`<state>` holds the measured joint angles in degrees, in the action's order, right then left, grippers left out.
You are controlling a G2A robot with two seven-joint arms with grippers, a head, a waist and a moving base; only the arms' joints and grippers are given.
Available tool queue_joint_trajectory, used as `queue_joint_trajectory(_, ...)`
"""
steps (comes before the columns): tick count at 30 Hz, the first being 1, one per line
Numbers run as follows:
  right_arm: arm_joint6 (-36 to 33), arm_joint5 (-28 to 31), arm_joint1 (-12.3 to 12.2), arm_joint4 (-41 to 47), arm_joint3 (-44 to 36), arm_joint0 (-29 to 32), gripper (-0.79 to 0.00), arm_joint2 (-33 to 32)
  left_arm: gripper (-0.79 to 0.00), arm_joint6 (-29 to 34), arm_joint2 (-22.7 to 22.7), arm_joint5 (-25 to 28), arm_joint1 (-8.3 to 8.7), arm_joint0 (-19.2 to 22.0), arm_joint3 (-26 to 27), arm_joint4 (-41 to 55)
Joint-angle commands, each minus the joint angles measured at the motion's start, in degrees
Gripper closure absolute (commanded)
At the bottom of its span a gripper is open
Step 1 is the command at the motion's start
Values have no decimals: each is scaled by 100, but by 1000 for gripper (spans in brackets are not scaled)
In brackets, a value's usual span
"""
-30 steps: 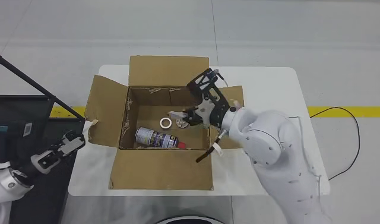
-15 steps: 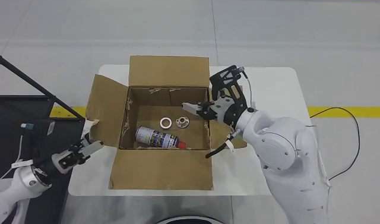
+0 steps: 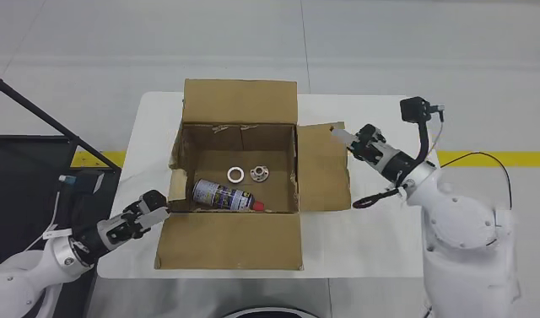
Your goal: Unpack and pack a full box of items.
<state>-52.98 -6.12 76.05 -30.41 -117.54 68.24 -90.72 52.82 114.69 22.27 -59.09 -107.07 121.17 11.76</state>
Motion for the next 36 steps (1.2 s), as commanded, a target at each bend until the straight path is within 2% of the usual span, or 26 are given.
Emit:
queue_joint_trajectory(1, -14, -37, -24, 121, 42, 136, -785, -241, -785, -13, -104, -17, 3, 34, -31, -56)
queue_joint_trajectory(7, -351, -6, -117, 483, 352, 431, -785, -776, -785, -58, -343, -104, 14, 156, -184, -132)
queue_joint_trajectory(14, -759, 57, -198, 787, 916, 404, -785, -772, -785, -177, -574, -225, 22, 334, -291, -132)
queue_joint_trajectory(26, -1157, 1423, -243, 2823, 1921, -107, -785, -334, -785, -290, -943, -521, 47, 698, -392, -302)
queue_joint_trajectory(36, -1309, 2039, -262, 4068, 2247, -587, -785, 141, -785, -377, -1113, -747, 68, 930, -525, -442)
